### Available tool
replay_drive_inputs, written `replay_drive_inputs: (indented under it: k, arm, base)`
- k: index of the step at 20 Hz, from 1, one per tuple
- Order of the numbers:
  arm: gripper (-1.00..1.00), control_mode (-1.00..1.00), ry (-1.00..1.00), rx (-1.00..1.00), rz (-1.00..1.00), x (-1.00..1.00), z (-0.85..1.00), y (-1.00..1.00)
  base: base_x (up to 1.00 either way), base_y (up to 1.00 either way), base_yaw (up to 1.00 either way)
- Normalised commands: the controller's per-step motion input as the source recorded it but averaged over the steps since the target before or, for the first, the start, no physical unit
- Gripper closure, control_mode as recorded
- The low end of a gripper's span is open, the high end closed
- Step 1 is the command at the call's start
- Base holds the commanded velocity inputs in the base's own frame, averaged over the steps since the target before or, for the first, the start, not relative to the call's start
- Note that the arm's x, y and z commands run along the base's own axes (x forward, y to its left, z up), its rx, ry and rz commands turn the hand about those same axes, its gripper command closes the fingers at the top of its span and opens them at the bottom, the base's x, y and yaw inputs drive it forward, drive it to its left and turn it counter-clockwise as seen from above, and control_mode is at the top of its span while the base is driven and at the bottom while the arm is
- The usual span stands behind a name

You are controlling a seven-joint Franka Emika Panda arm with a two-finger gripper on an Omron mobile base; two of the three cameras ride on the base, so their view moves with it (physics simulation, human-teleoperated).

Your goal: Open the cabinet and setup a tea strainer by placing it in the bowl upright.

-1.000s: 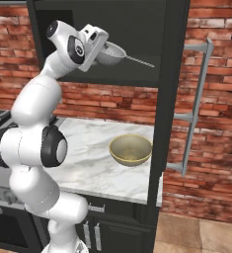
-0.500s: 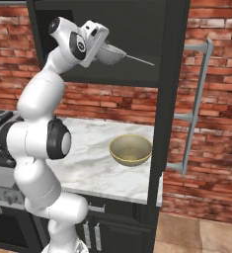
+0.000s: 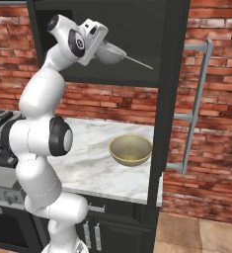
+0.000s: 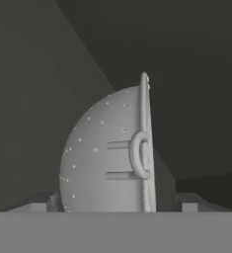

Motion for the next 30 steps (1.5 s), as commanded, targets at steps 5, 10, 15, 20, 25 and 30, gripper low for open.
replay_drive_inputs:
  k: [5, 10, 15, 20, 25, 30]
  arm:
    - [1.0, -1.0, 0.0, 0.01, 0.0, 0.0, -0.12, 0.09]
    - [1.0, -1.0, 0.0, 0.0, 0.0, 0.0, -0.07, 0.05]
    - [1.0, -1.0, 0.0, 0.0, 0.0, -0.01, -0.05, 0.02]
    - [1.0, -1.0, 0.0, -0.01, 0.0, -0.23, -0.01, -0.01]
    - [1.0, -1.0, 0.0, -0.03, 0.01, -0.58, 0.0, -0.01]
    - [1.0, -1.0, 0.0, -0.08, 0.0, -0.78, 0.0, 0.08]
  base:
    - [0.0, 0.0, 0.0]
    - [0.0, 0.0, 0.0]
    - [0.0, 0.0, 0.0]
    - [0.0, 0.0, 0.0]
    - [0.0, 0.0, 0.0]
    - [0.0, 0.0, 0.0]
